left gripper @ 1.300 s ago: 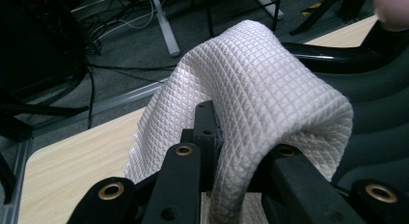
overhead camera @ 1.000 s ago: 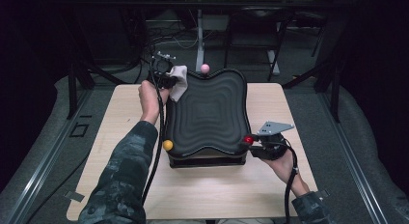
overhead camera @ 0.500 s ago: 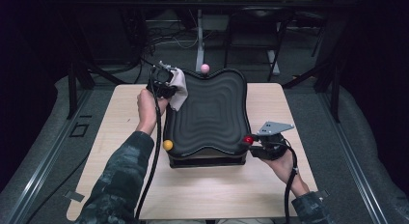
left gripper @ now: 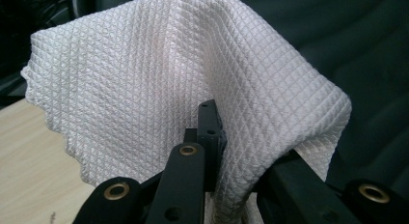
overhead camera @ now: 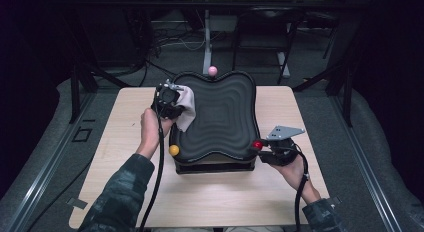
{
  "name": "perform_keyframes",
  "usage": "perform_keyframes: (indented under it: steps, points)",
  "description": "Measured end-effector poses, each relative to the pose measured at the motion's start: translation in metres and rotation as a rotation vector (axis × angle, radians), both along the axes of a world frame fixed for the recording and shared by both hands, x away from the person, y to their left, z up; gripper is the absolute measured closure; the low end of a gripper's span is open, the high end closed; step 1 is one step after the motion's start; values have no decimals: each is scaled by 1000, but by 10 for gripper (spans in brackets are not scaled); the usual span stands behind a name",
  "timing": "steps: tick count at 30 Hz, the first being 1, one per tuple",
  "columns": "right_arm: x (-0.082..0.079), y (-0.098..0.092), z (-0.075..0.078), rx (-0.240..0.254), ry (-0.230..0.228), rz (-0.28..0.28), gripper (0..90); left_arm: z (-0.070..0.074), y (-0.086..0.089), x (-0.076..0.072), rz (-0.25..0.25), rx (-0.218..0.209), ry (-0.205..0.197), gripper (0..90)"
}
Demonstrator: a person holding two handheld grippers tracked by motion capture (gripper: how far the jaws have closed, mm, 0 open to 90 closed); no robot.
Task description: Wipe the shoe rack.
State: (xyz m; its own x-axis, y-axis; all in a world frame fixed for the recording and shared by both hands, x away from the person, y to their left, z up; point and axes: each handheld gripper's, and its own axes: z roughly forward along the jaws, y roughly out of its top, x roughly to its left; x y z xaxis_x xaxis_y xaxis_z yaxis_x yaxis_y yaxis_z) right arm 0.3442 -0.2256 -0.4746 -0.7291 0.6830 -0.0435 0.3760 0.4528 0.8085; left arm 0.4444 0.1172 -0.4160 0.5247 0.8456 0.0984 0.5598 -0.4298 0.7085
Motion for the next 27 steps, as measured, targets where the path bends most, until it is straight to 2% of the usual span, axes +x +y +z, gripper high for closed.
perform_keyframes:
  steps: [3,6,12,15,21,27]
  points:
    - [0,0,0,0,1,1,599,-5,0,-10,-27,-3,22,844]
    - [0,0,0,0,0,1,599,-10,-1,-19,-48,4,28,844]
    - [0,0,0,-1,0,-1,599,-16,2,-30,-69,0,52,844]
    - [0,0,0,-2,0,-1,598,-18,2,-35,-75,8,55,844]
    - [0,0,0,-2,0,0,599,-24,7,-44,-87,-7,60,844]
    - [0,0,0,-2,-1,-2,598,-29,6,-54,-91,14,39,843]
